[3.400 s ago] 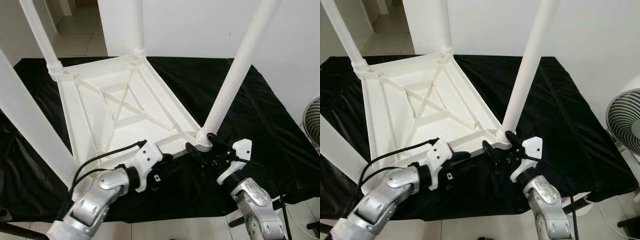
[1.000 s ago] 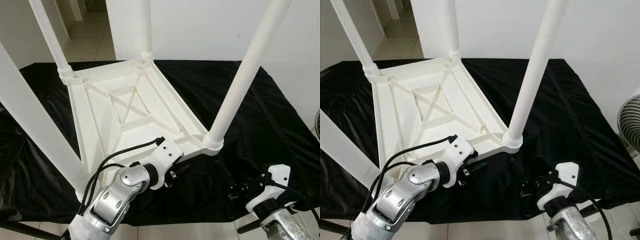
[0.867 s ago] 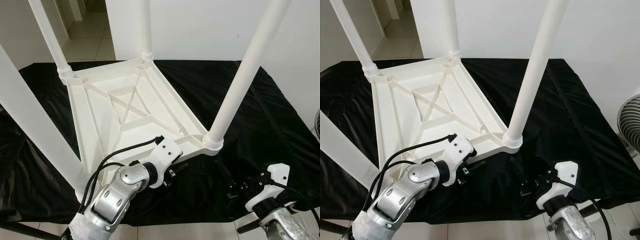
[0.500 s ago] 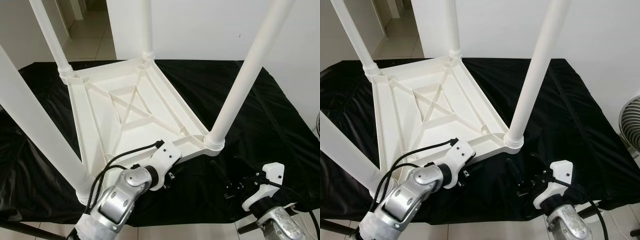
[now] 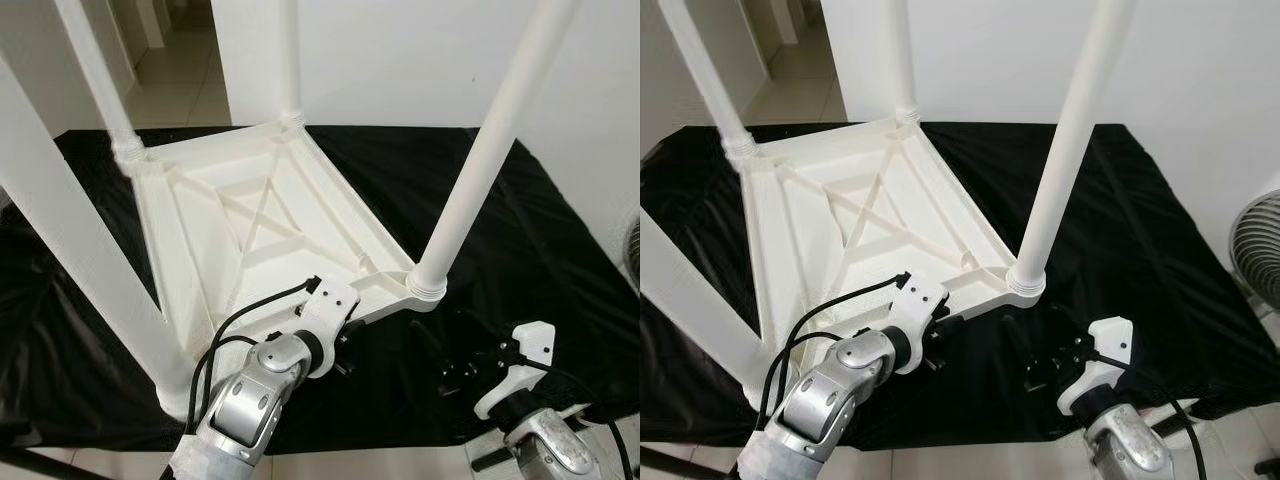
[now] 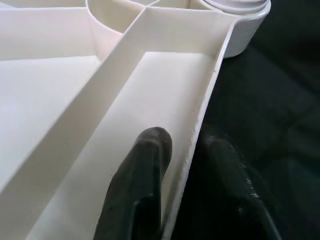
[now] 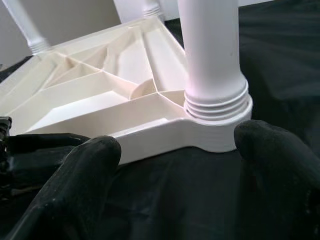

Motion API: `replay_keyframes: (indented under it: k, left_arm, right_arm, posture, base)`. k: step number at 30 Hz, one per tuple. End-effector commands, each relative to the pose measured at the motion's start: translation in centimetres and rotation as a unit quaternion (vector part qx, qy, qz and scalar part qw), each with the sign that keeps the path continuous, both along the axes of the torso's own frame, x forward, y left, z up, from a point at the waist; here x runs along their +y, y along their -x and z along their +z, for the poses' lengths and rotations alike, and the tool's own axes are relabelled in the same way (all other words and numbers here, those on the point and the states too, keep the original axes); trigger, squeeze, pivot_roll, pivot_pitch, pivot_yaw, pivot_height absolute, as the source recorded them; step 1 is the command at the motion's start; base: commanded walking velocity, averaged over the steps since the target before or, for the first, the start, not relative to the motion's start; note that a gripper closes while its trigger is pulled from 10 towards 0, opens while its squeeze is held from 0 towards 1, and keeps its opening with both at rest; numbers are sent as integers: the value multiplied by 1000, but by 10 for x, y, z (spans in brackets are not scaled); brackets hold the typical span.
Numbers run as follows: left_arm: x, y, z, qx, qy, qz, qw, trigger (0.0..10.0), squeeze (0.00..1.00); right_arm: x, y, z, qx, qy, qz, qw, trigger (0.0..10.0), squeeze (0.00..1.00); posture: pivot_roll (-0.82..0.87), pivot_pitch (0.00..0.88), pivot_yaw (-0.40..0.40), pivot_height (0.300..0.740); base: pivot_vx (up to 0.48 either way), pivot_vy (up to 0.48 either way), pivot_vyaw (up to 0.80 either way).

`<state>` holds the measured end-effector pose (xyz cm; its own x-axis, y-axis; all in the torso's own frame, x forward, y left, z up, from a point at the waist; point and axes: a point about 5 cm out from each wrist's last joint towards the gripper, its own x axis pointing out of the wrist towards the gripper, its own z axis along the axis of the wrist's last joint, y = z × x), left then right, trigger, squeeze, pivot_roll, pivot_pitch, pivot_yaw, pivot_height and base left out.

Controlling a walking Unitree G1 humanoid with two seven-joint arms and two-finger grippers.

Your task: Building children table

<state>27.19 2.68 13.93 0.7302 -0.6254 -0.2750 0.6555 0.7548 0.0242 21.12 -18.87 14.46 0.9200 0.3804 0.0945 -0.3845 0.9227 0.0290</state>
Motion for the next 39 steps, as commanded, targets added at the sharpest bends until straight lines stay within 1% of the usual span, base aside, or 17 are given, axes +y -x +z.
replay_keyframes:
  k: [1, 7, 13, 15, 18, 19, 21, 23, 28, 30, 33, 34, 35, 36, 37, 38, 39]
  left_arm:
    - [20, -5, -10, 5, -31, 113, 993, 0, 0]
    - [24, -4, -12, 10, -29, 128, 991, 0, 0]
    - [41, -1, -11, 9, -24, 172, 985, 0, 0]
    - [43, -1, -11, 10, -25, 176, 984, 0, 0]
    - [68, 0, -10, 5, -32, 223, 974, 0, 0]
    - [68, 0, -10, 5, -32, 223, 974, 0, 0]
    - [82, 1, -10, 4, -36, 249, 968, 0, 0]
    - [86, 2, -10, 3, -37, 256, 966, 0, 0]
    - [88, -2, -7, -3, -36, 263, 964, 0, 0]
    - [78, -5, -7, -4, -37, 242, 970, 0, 0]
    - [73, -6, -7, -4, -38, 229, 973, 0, 0]
    - [62, -7, -6, -9, -42, 202, 978, 10000, 0]
    - [52, -8, -4, -16, -38, 174, 984, 10000, 0]
    - [52, -8, -4, -16, -38, 174, 984, 10000, 0]
    - [45, -8, -3, -21, -34, 156, 987, 10000, 0]
    - [37, -7, 1, -28, -20, 131, 991, 10000, 1000]
    - [37, -7, 1, -28, -20, 131, 991, 10000, 1000]
  right_arm:
    - [0, -1, -3, 11, 4, 5, 1000, 10000, 0]
    - [1, -5, -2, 10, 4, 13, 1000, 10000, 0]
    - [3, -11, -2, 10, 4, 28, 1000, 10000, 0]
    - [3, -12, -2, 10, 5, 29, 1000, 10000, 0]
    - [5, -14, -1, 10, 3, 36, 999, 10000, 0]
    - [5, -14, -1, 10, 3, 36, 999, 10000, 0]
    - [7, -16, -1, 10, 0, 40, 999, 10000, 0]
    - [8, -16, -1, 10, -1, 41, 999, 10000, 0]
    - [10, -18, -1, 9, -1, 44, 999, 10000, 0]
    - [10, -20, 0, 6, -3, 44, 999, 10000, 0]
    - [10, -21, 0, 5, -3, 43, 999, 10000, 0]
    - [10, -21, 0, 4, -3, 40, 999, 10000, 0]
    - [9, -20, 0, 3, -2, 38, 999, 10000, 0]
    - [9, -20, 0, 3, -2, 38, 999, 10000, 0]
    - [9, -19, 0, 3, -1, 37, 999, 10000, 0]
    - [8, -19, 0, 3, -1, 34, 999, 10000, 0]
    - [8, -19, 0, 3, -1, 34, 999, 10000, 0]
  posture:
    - [-70, 111, -26, 740]
    - [-56, 111, -44, 740]
    - [-30, 111, -70, 740]
    - [-30, 111, -70, 740]
    - [-17, 115, -86, 740]
    - [-17, 115, -86, 740]
    - [-11, 116, -90, 740]
    - [-11, 116, -90, 740]
    - [-8, 114, -91, 740]
    - [-15, 111, -85, 740]
    - [-17, 110, -83, 740]
    - [-21, 110, -78, 740]
    - [-26, 111, -71, 740]
    - [-26, 111, -71, 740]
    - [-26, 111, -71, 740]
    - [-33, 115, -63, 740]
    - [-33, 115, -63, 740]
  base:
    - [0, 0, 0]
    - [0, 0, 0]
    - [0, 0, 0]
    - [0, 0, 0]
    - [0, 0, 0]
    - [0, 0, 0]
    - [0, 0, 0]
    - [0, 0, 0]
    - [0, 0, 0]
    - [0, 0, 0]
    - [0, 0, 0]
    - [0, 0, 0]
    - [0, 0, 0]
    - [0, 0, 0]
    - [0, 0, 0]
    - [0, 0, 0]
    - [0, 0, 0]
